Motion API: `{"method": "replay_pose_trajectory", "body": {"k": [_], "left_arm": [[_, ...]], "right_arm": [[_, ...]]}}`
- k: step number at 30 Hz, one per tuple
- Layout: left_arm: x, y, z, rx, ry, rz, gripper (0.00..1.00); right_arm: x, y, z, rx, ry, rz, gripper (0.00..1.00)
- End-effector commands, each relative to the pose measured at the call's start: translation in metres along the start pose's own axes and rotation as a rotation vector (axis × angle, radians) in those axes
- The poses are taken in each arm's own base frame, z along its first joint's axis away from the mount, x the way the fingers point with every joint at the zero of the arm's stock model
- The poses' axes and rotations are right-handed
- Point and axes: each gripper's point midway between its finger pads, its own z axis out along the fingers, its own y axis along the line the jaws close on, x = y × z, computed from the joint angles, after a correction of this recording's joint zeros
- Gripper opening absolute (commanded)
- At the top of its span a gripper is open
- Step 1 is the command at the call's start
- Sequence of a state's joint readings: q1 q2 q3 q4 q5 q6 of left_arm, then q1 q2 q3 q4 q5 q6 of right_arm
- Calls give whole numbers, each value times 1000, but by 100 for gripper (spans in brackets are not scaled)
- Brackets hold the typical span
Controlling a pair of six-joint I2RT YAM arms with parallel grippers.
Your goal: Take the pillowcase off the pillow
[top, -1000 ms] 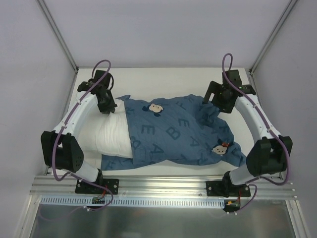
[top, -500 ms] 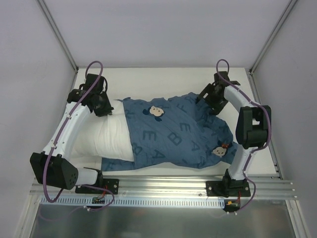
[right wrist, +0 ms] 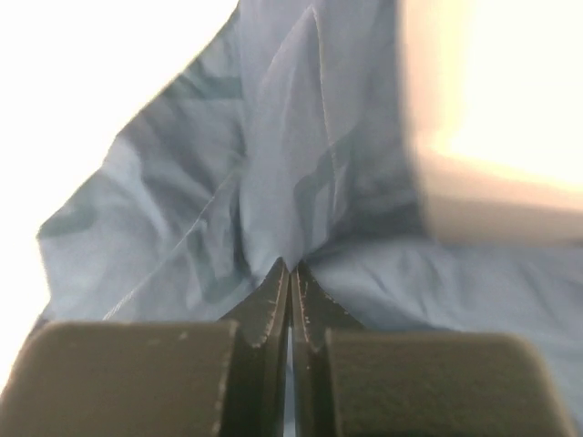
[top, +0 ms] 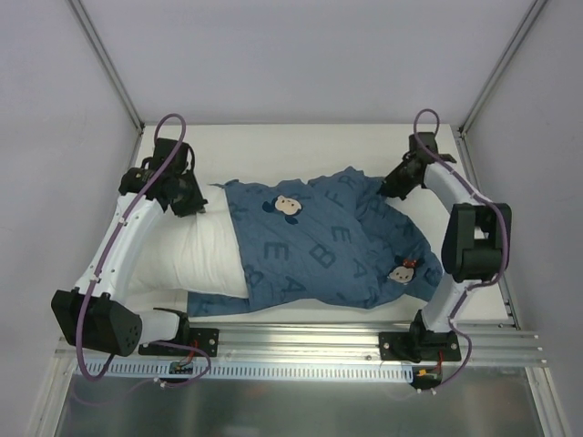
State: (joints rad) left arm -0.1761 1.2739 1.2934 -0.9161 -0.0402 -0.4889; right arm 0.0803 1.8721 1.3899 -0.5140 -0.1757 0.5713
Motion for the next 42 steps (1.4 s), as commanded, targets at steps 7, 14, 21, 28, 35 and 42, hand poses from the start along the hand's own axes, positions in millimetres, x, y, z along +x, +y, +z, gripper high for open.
{"method": "replay_pose_trajectory", "body": {"k": [7,14,21,28,35,42], "left_arm": [[-61,46,-42,-24,-191,-165,0],[-106,69,-92,47,-339,-303,0],[-103,53,-75,147,-249,-320,0],[-84,55,-53,138,-178,-273,53],[-83,53,-58,38,-218,-137,99],[-99,19,-25,-116,-147,-18,99]], "right_arm": [[-106,-20,-220,-196,-552,129,1],[-121,-77,-338,-266,-827,305,1],[-120,-108,-308,-157,-761,295,1],[-87,-138,-228,-6,-606,227,23],[-73,-131,-236,30,-647,130,89],[-53,-98,-236,41,-644,-48,92]]}}
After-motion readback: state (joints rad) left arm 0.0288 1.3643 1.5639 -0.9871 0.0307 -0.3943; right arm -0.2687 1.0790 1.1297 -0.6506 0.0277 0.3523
